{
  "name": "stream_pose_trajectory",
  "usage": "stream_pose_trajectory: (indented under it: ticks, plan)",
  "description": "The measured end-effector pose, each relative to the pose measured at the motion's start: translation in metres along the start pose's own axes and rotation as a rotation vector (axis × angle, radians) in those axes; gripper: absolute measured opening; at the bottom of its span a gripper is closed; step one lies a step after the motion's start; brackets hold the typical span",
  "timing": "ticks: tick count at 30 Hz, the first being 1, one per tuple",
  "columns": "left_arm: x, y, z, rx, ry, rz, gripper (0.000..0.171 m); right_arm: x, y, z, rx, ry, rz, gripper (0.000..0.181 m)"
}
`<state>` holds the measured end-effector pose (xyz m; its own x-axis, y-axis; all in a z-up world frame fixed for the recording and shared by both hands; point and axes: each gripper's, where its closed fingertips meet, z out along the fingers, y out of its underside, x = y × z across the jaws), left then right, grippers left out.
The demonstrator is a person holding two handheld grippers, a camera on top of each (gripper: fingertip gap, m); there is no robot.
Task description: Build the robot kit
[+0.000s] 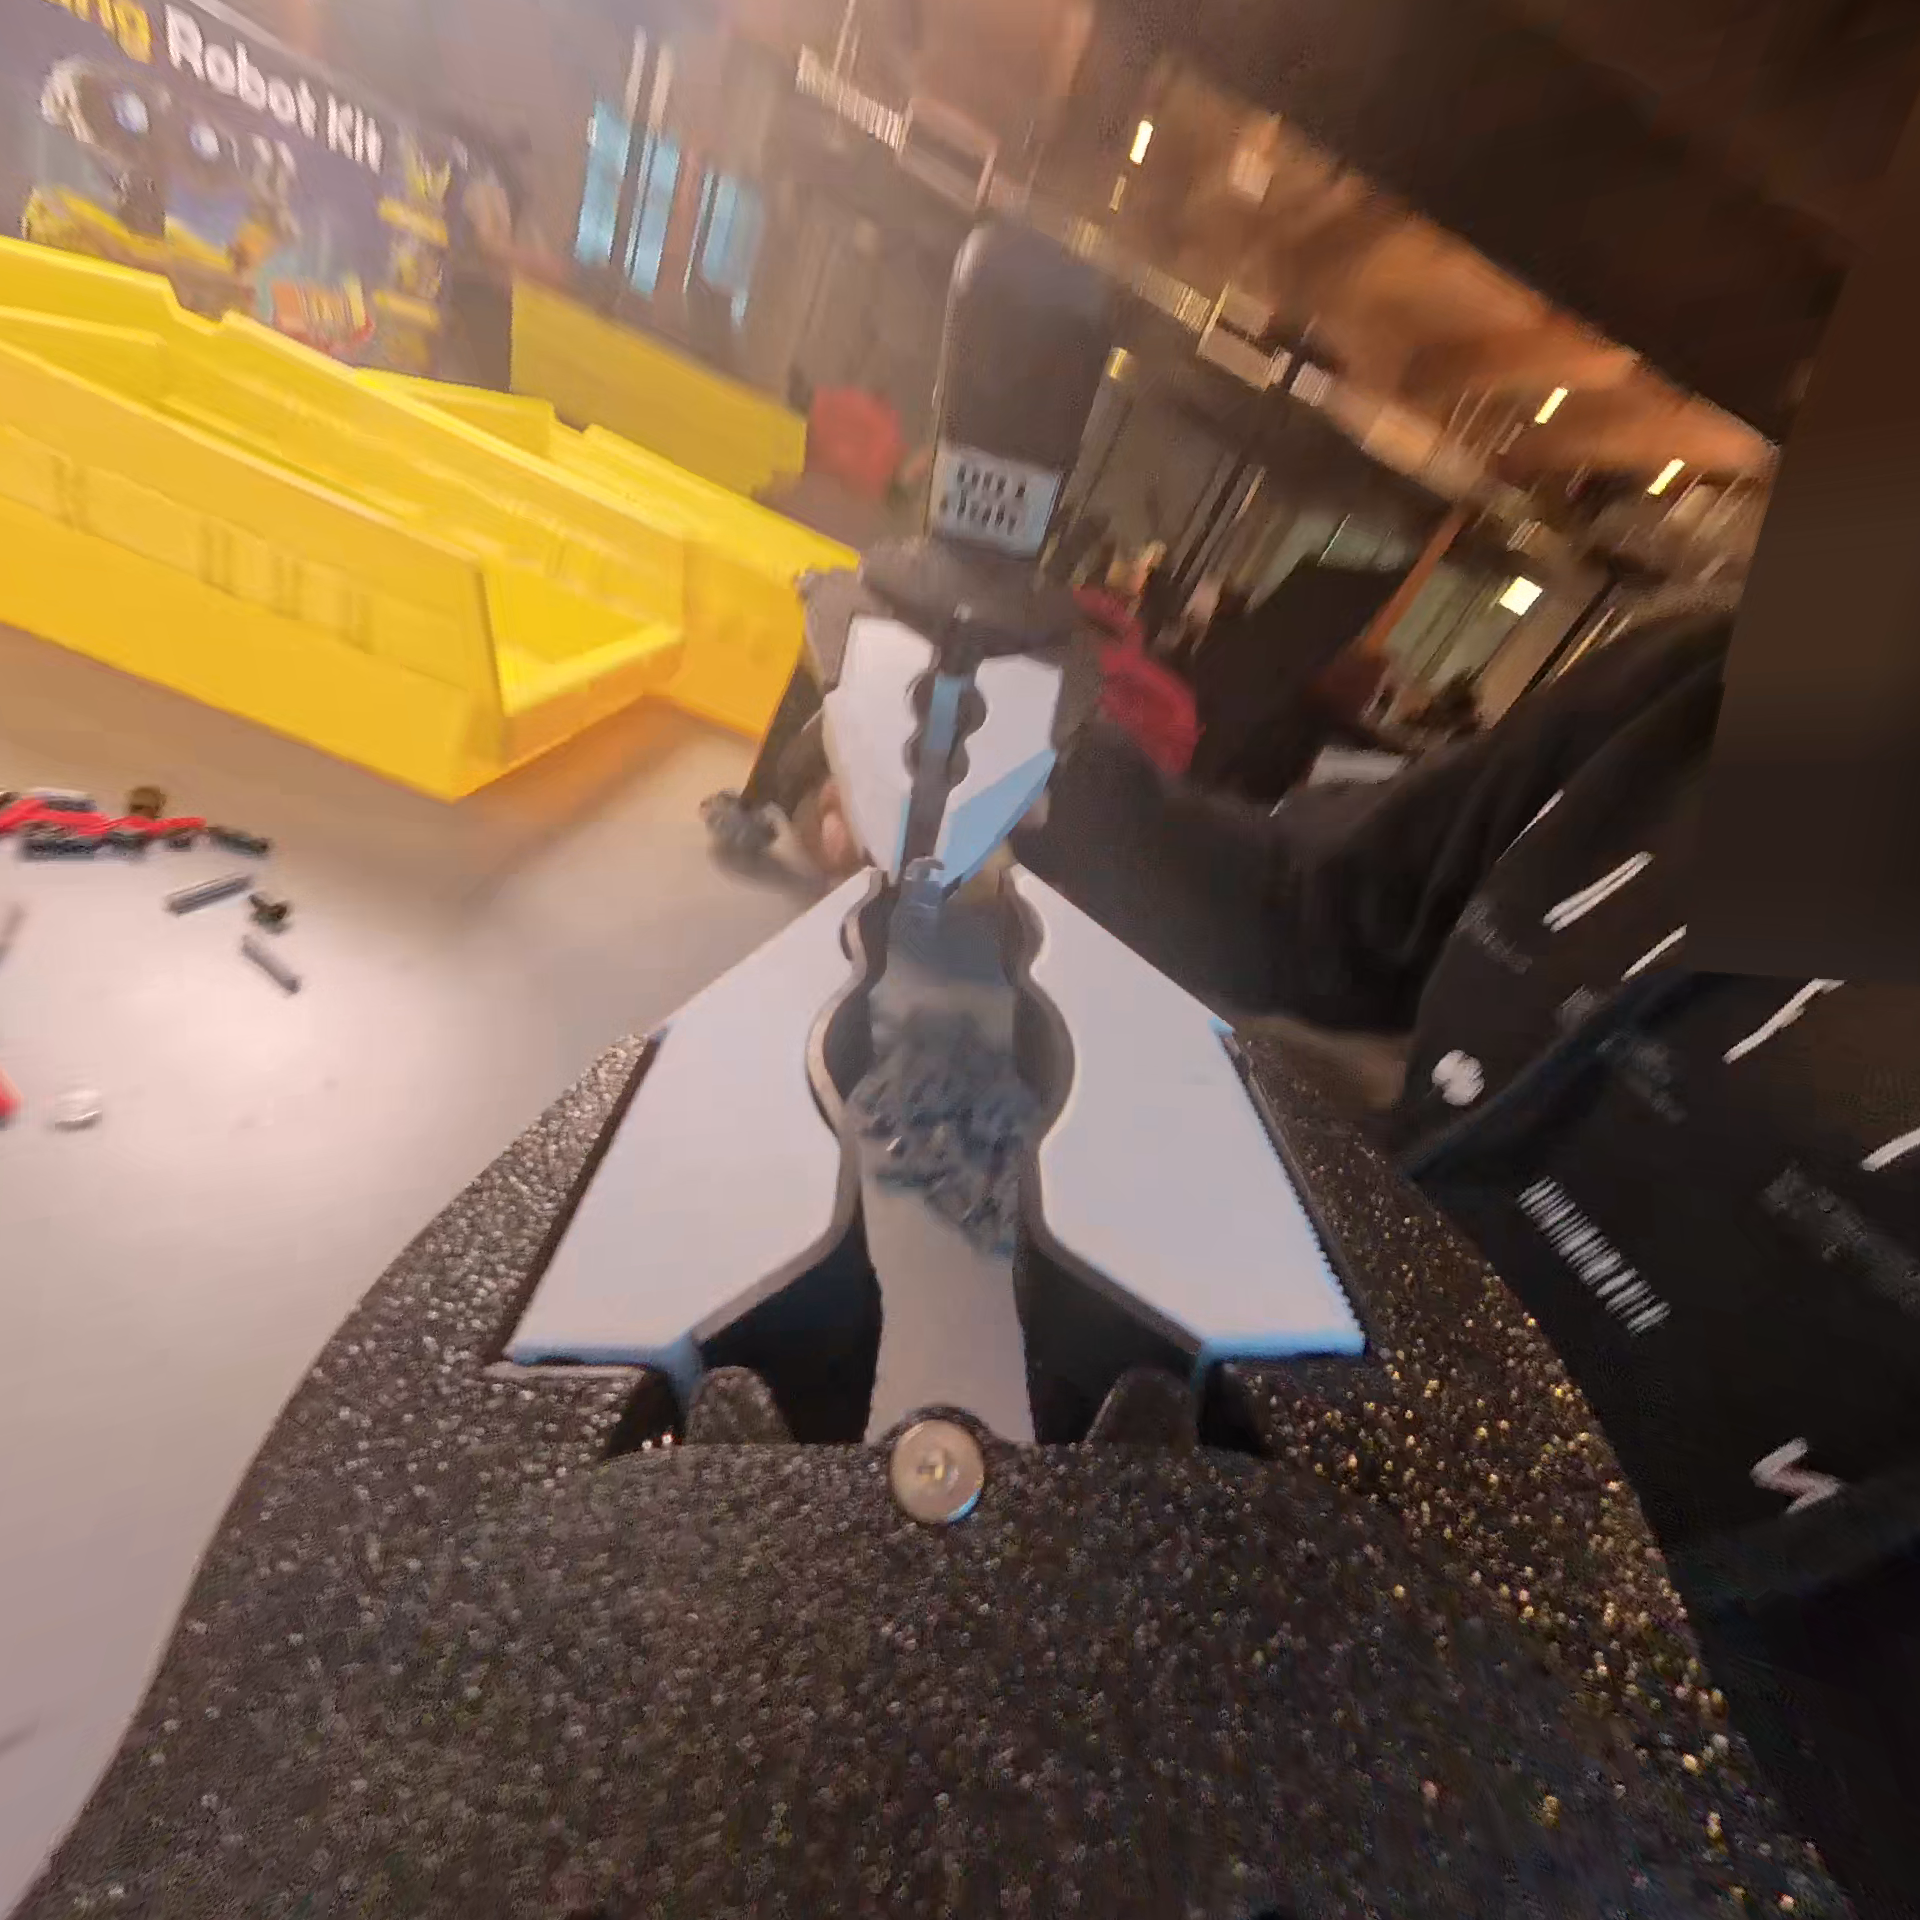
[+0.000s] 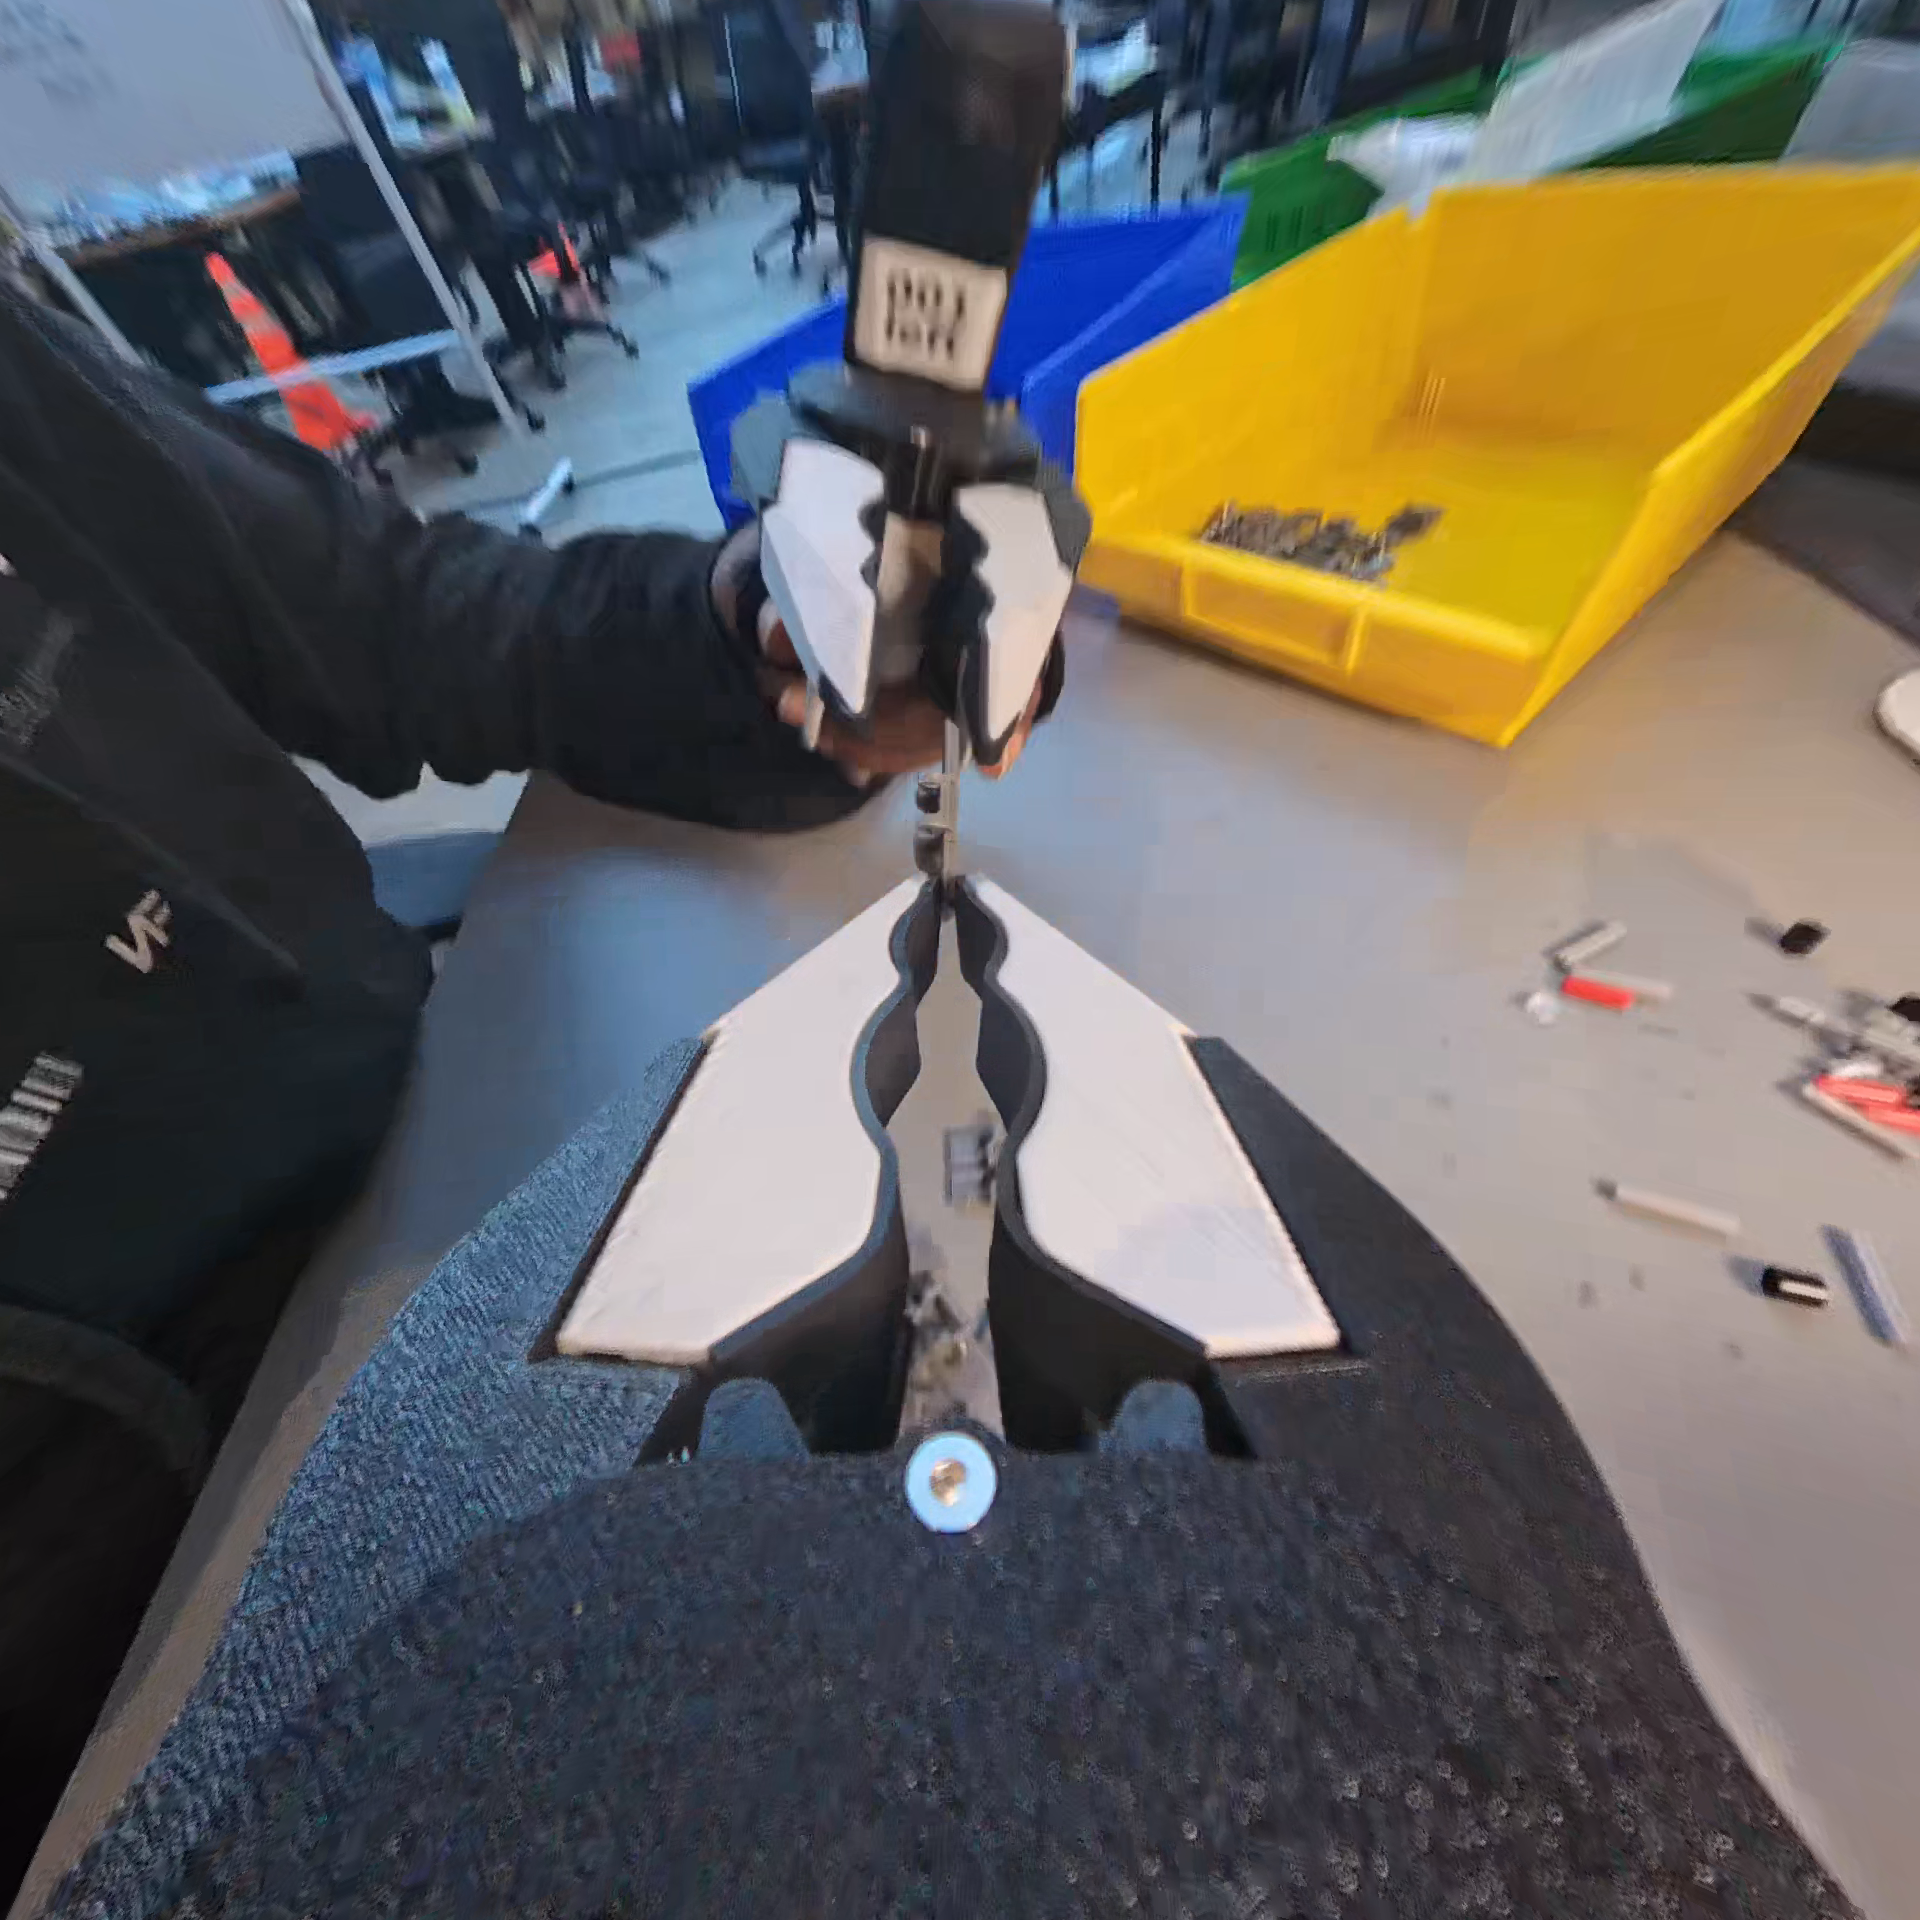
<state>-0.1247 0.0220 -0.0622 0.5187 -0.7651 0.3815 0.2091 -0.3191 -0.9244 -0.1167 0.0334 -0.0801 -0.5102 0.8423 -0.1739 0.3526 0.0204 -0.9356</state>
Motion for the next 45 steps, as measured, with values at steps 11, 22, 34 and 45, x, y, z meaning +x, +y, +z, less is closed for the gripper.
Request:
stream_pose_trajectory:
  ticks: [11, 22, 34, 45]
  plan:
    - [-0.012, 0.082, 0.012, -0.587, -0.055, 0.177, 0.008, -0.006, 0.066, 0.016, -0.356, -0.015, -0.040, 0.002]
    - [-0.047, 0.069, 0.012, -0.361, -0.145, -0.325, 0.005, 0.030, 0.043, 0.017, -0.175, 0.173, -0.094, 0.017]
    - [-0.040, 0.056, 0.014, -0.179, -0.061, -0.505, 0.006, 0.028, 0.041, 0.026, -0.236, 0.358, -0.625, 0.038]
    - [-0.034, 0.060, 0.013, -0.225, -0.030, -0.481, 0.013, 0.017, 0.049, 0.025, -0.219, 0.208, -0.457, 0.039]
